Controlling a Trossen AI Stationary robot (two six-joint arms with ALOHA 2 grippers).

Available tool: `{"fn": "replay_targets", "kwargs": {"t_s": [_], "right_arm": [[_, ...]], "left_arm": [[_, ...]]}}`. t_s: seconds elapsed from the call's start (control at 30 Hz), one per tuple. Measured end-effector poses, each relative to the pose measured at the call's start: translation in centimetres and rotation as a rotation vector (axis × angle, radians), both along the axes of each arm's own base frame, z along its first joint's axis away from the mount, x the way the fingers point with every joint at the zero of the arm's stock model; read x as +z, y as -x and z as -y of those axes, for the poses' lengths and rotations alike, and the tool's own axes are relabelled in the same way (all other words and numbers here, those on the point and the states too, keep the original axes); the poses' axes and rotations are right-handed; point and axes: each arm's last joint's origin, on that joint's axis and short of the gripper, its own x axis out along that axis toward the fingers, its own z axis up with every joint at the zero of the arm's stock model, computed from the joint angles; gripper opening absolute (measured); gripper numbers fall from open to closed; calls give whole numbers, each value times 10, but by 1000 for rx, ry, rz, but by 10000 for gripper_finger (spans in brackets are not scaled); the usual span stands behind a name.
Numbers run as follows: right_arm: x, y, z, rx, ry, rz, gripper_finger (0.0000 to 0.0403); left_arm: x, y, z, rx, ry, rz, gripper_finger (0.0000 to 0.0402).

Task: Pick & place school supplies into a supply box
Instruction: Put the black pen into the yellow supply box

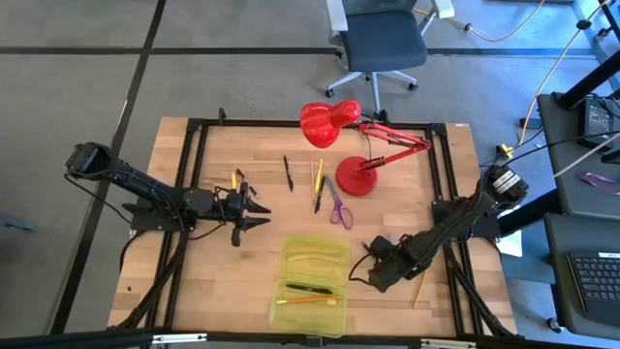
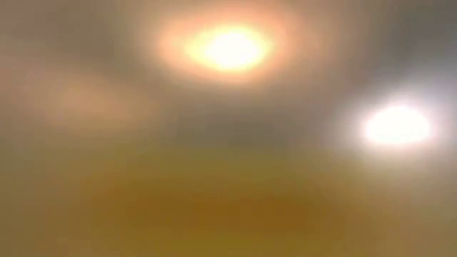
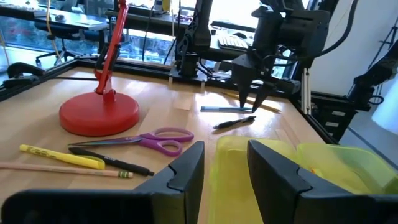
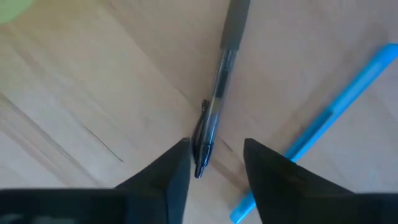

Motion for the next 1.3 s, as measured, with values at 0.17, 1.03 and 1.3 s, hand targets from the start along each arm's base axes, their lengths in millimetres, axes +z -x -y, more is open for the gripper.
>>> {"fn": "replay_targets", "kwargs": {"t_s": [0.17, 1.03, 1.3], "right_arm": [[0, 0, -6, 19, -3, 37, 190], [-33, -3, -15, 68, 40, -62, 62], [-32, -3, -15, 93, 37, -58, 72]], "left_arm": [[0, 0, 0, 0, 0, 0, 115], [0, 0, 0, -1, -1, -4, 111], [0, 0, 0, 1, -1, -4, 106]]}}
